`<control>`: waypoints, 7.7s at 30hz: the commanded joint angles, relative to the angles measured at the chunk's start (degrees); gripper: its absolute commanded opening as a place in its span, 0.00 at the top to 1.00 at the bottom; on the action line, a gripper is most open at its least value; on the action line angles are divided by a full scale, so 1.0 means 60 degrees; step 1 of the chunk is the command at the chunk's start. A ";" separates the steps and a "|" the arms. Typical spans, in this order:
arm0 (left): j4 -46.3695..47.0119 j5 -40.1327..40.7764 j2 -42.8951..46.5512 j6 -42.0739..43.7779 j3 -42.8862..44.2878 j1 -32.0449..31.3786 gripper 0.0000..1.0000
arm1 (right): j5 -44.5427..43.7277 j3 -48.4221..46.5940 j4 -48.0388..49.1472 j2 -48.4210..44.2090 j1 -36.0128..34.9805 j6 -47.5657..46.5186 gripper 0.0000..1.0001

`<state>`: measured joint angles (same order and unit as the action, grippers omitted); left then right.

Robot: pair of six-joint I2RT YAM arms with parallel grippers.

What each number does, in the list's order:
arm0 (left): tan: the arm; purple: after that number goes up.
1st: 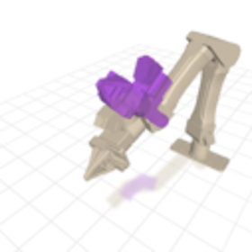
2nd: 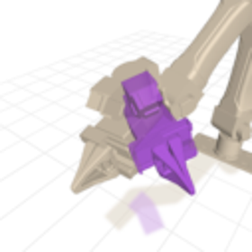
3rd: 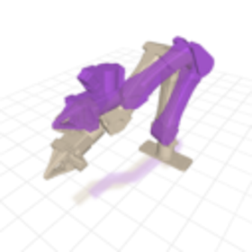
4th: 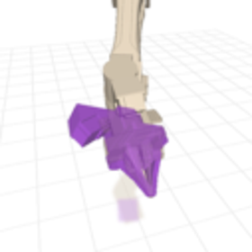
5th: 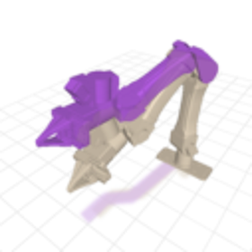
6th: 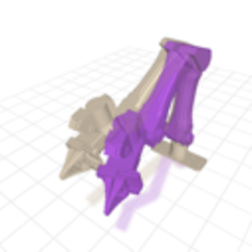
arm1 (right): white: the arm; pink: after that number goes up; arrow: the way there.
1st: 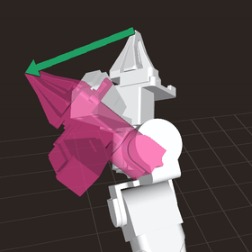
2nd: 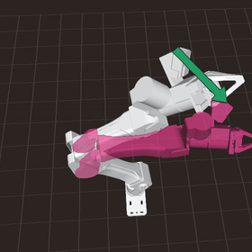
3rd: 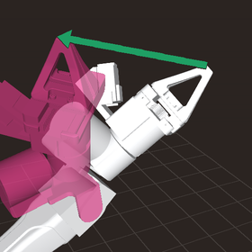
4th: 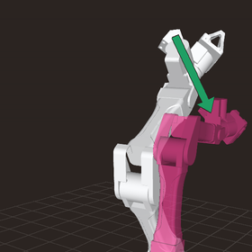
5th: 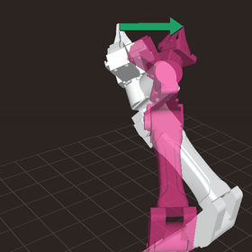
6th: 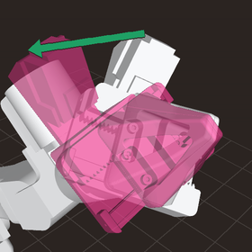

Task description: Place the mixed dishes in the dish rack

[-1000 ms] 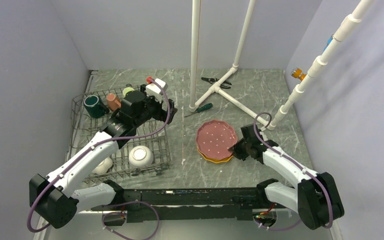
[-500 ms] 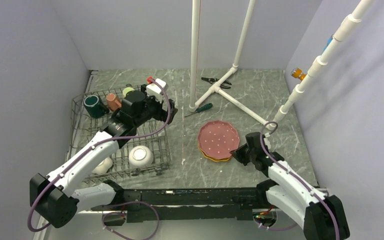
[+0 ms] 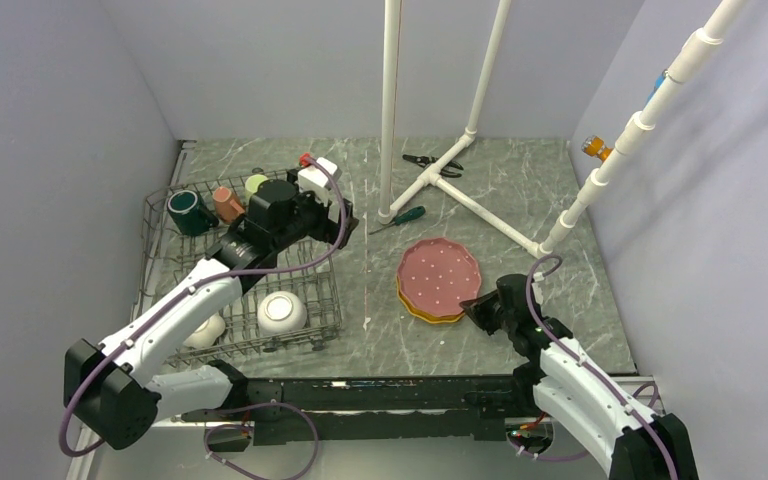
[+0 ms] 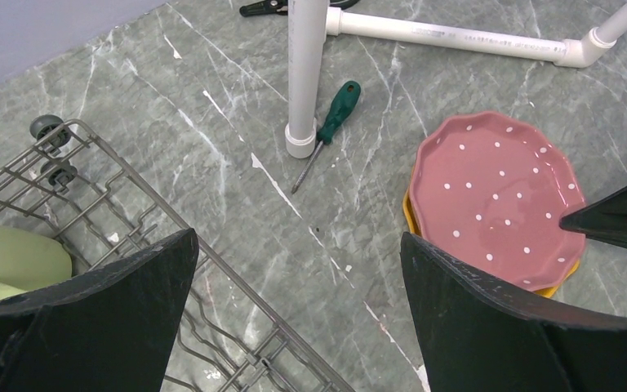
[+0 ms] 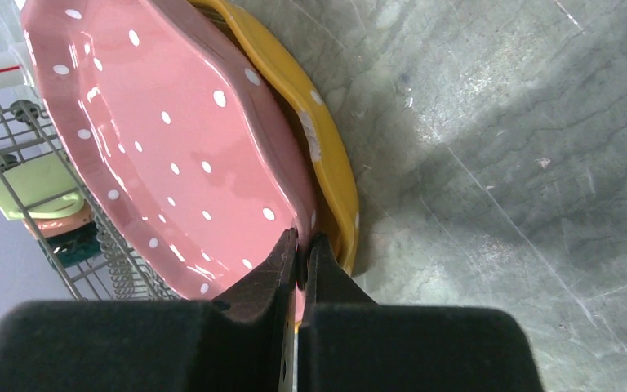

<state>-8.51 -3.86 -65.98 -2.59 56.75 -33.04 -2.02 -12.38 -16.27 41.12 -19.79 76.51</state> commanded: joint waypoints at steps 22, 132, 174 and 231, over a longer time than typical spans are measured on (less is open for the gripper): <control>0.0622 -0.6258 -0.2747 -0.3002 0.1487 0.1209 0.01 | 0.1194 -0.1473 0.2527 -0.0708 0.0103 -0.0097 1.00; 0.0446 -0.0915 -0.0259 -0.1509 0.0491 -0.1122 1.00 | -0.0203 -0.3379 -0.1398 -0.1779 -0.0221 -0.6019 0.13; -0.9715 0.5042 -0.1440 -0.0925 0.7919 0.1699 1.00 | 0.0704 -0.2439 0.0108 -0.1042 -0.0226 -0.6362 0.12; -0.6367 0.9138 -0.2605 0.0053 0.2196 0.2481 1.00 | 0.1172 -0.2097 0.0339 -0.0787 -0.0216 -0.6277 0.11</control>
<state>-49.23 48.51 -82.37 -2.55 69.56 -18.22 4.58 -25.08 -16.58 36.64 -20.95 38.76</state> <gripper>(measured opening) 0.236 0.885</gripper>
